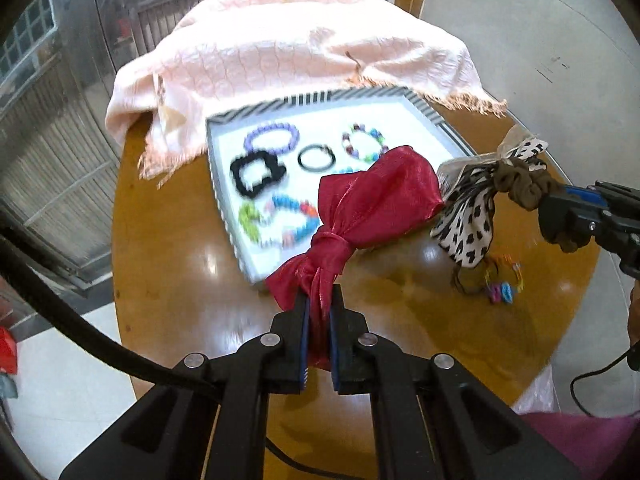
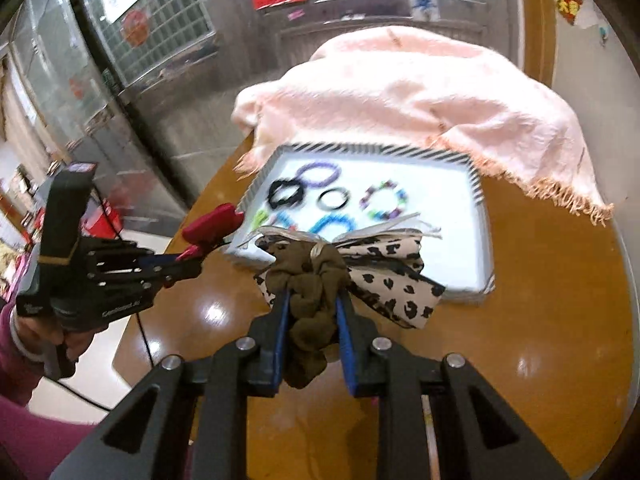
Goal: Organize jewelry
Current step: 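Carry the red bow with the left tool while the right tool carries the leopard-bow scrunchie into the tray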
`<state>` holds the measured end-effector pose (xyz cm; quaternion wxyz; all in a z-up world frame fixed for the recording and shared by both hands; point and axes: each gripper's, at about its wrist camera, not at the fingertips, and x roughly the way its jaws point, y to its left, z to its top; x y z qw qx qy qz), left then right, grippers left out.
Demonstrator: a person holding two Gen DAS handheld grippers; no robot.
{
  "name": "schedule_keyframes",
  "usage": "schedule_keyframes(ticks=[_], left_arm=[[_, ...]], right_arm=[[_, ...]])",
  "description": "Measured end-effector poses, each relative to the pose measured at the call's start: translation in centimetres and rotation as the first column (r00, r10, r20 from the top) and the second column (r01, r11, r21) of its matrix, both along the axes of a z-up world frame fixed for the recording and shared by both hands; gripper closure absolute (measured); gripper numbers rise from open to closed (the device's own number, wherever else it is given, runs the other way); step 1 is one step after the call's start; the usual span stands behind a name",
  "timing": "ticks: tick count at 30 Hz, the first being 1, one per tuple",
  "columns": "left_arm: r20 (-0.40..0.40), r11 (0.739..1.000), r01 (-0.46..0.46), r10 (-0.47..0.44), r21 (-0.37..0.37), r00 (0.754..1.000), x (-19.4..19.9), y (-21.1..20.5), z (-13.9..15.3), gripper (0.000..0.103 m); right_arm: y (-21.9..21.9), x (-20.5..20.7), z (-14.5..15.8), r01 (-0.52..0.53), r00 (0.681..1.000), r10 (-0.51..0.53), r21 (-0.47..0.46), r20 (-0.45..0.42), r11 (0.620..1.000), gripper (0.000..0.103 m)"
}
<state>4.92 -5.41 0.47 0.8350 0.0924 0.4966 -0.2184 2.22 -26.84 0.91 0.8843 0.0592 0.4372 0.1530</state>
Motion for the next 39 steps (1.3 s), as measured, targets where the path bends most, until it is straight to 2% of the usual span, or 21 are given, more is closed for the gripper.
schedule_keyframes(ticks=[3,11,19,24,32,39], left_arm=[[0.022,1.000,-0.004,0.003,0.014,1.000,1.8,-1.5,0.3,0.102],[0.057,0.995,-0.011,0.005,0.103,0.998,7.2,-6.2,-0.3,0.102],[0.044,0.987,-0.016,0.009,0.160,0.999,11.7,-9.6,-2.0,0.101],[0.021,0.981,-0.001,-0.003,0.193,1.000,13.5,-11.7,-4.1,0.101],[-0.026,0.977,-0.005,0.010,0.215,1.000,15.4,-13.2,-6.9,0.101],[-0.040,0.972,-0.028,0.039,0.232,0.998,16.1,-13.5,-8.0,0.099]], right_arm=[[-1.1,2.2,-0.2,0.044,0.999,-0.044,-0.036,0.020,0.998,0.081],[-3.9,7.5,-2.4,0.116,0.993,-0.116,0.001,-0.011,0.993,0.081],[-5.9,10.5,-6.8,0.164,0.983,-0.159,0.046,-0.096,0.985,0.080],[-6.6,11.8,-9.9,0.174,0.971,-0.164,0.045,-0.173,0.984,0.080],[-6.4,12.7,-12.3,0.136,0.962,-0.131,0.006,-0.241,0.991,0.080],[-6.9,12.7,-12.4,0.128,0.959,-0.125,-0.005,-0.254,0.992,0.066]])
